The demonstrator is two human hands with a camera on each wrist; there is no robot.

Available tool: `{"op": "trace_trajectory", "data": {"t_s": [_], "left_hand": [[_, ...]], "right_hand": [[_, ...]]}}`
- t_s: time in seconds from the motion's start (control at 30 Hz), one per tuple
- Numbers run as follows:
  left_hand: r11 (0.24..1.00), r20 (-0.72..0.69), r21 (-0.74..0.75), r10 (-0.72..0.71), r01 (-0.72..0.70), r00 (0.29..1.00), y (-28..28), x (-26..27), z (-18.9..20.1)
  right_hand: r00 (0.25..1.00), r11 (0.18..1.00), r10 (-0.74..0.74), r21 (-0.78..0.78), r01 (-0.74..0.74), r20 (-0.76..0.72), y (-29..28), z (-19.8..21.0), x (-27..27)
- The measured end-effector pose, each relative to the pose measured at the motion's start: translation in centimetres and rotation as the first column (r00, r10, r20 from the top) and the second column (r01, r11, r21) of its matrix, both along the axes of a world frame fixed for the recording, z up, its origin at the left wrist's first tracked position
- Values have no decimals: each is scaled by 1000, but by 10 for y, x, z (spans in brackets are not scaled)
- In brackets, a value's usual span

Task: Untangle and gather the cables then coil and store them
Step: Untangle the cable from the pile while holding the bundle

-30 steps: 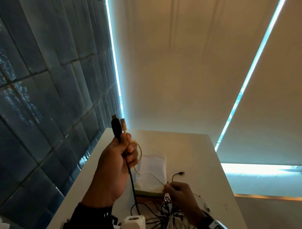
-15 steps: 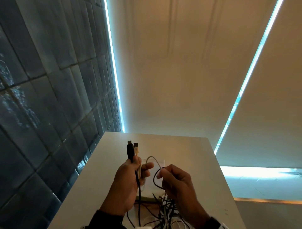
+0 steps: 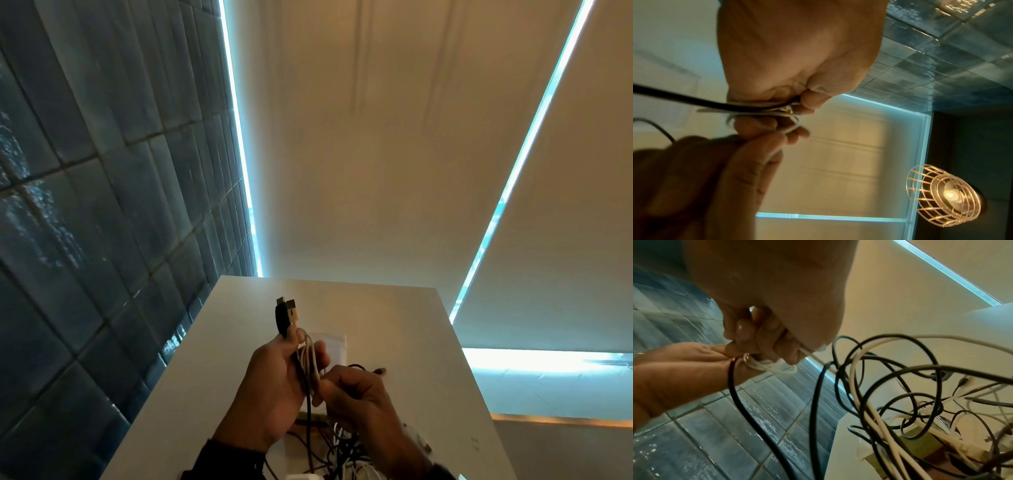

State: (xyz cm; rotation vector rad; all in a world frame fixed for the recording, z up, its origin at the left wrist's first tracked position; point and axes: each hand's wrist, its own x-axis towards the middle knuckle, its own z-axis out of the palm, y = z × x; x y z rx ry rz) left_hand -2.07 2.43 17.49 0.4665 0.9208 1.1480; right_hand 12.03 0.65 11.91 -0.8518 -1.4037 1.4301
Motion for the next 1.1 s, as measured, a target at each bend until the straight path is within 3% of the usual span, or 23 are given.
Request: {"op": "trace_trajectory", "data": {"t_s": [0.1,0.17,0.3,0.6,0.83,0.93,1.1], "left_hand": [[995,206,74,54,-70,977,3,0,4],[985,232,142,65,-100,971,4,-1,9],[959,163,257,81,-121,983,5,-6,16],[910,154,333,206,-247,966,4,-20,20],[870,120,415,238,-266,964,-3,-34,36],[866,87,429,244,-257,966,-6,-36,38],[891,-108,408,265,-200,958,-12,-26,26]], "right_hand": [[998,999,-5,-47,7,60,3,-8,0],[996,997,-14,-72,20,83,7,-19,1],[995,994,-6,-106,17,103,13,-47,6],[937,996,-3,-78,32,350,21,-94,22],[939,989,18,-147,35,342,19,-98,24],[936,976,-38,-187,109,351,20,-93,23],[925,892,-250,-302,335,287,25,-69,22]]}}
